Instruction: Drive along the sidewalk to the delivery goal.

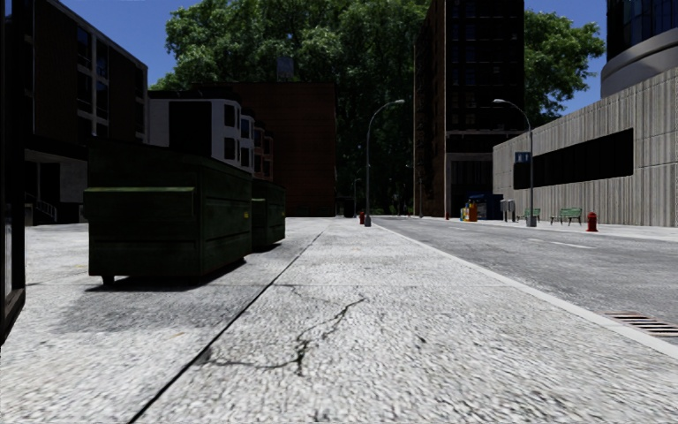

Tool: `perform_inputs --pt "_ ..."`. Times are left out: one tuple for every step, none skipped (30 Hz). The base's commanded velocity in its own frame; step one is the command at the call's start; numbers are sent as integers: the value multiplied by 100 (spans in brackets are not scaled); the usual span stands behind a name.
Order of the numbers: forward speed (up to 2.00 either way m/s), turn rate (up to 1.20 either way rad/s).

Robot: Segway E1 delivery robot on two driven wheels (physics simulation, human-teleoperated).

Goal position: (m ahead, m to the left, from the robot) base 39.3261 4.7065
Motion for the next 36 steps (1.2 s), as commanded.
perform_inputs --pt "200 0" --pt "200 0" --pt "200 0" --pt "200 0" --pt "200 0" --pt "200 0" --pt "200 0" --pt "200 0" --pt "200 0" --pt "200 0" --pt "200 0" --pt "200 0" --pt "200 0" --pt "200 0" --pt "200 0" --pt "200 0" --pt "200 0" --pt "200 0" --pt "200 0" --pt "200 0" --pt "200 0" --pt "199 0" --pt "199 0" --pt "199 0" --pt "198 0" --pt "198 0" --pt "198 0" --pt "198 0" --pt "198 0" --pt "200 0" --pt "200 0" --pt "200 0" --pt "200 0" --pt "200 0" --pt "200 0" --pt "200 0"
